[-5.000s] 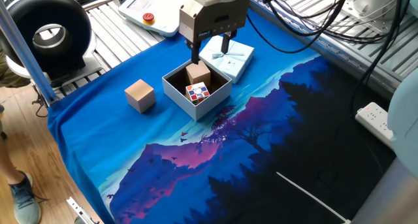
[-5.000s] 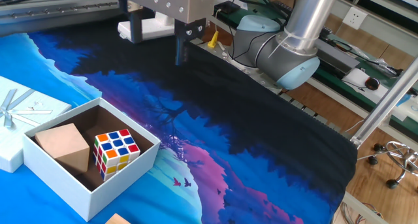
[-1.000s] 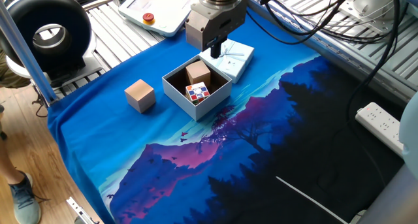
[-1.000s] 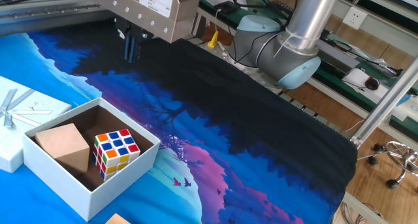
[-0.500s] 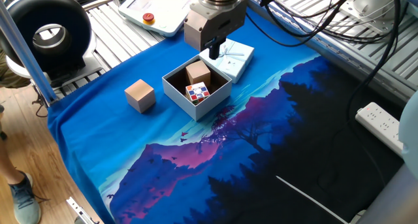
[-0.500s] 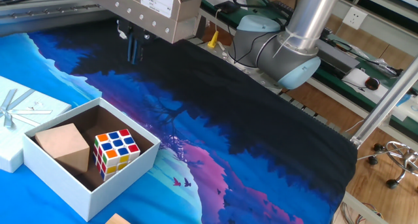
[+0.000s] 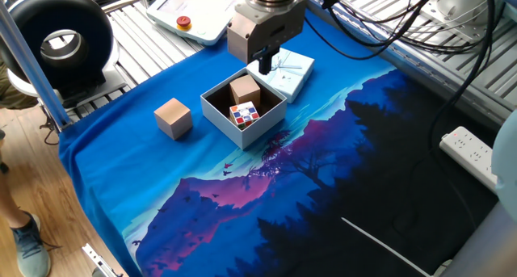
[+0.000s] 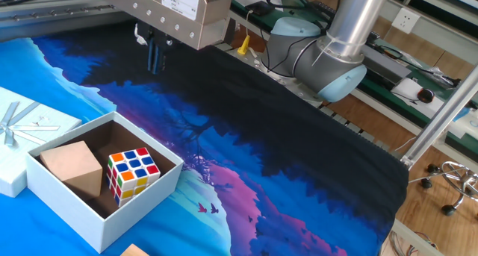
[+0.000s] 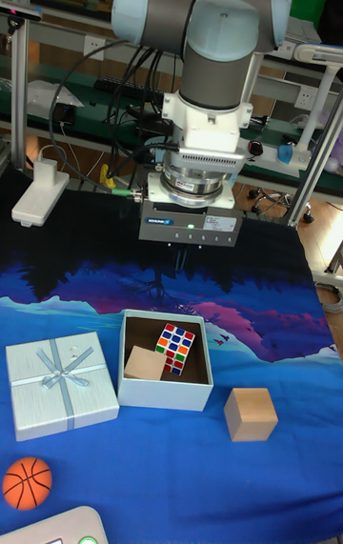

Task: Take everything out of the gift box

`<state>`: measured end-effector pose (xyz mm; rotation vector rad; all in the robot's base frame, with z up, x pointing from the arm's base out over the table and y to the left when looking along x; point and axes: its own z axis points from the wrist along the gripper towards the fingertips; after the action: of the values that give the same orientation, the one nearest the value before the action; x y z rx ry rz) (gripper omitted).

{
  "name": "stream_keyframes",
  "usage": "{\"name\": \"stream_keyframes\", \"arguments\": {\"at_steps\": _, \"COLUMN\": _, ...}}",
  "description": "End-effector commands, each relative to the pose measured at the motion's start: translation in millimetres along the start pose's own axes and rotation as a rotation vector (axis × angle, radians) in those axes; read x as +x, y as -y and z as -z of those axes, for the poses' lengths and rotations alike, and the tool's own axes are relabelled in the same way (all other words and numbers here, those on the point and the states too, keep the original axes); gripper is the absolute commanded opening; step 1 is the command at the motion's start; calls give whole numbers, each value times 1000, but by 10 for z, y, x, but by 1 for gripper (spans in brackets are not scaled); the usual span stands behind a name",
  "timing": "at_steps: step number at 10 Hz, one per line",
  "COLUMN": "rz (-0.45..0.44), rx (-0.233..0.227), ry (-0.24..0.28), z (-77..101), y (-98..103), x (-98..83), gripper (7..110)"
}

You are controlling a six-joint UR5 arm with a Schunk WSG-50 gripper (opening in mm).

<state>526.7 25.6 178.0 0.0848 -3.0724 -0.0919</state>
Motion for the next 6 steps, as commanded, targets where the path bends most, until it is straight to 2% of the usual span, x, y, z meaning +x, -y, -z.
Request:
{"name": "stream_keyframes", "arguments": {"at_steps": 1, "rz": 2, "rx": 17, "ry": -78, "z": 21, "y": 48, "x": 195, "gripper": 7}}
{"name": "stream_keyframes", "arguments": {"at_steps": 2, "rz": 27, "rx": 39, "ry": -100, "z": 27, "y": 105, "x": 249, "gripper": 7}}
{"name": "stream_keyframes", "arguments": {"at_steps": 3, "rz": 30, "rx": -4, "ry": -106, "z": 27, "y": -2, "x": 266, "gripper": 7}}
{"name": "stream_keyframes", "arguments": {"at_steps": 4, "rz": 31, "rx": -12, "ry": -127, "z": 33, "y": -20, "x": 318, "gripper": 7}}
{"name": "stream_keyframes", "arguments": {"at_steps": 6, "rz": -24, "rx": -35, "ry": -78, "z": 22, "y": -85, "x": 195, "gripper": 7}}
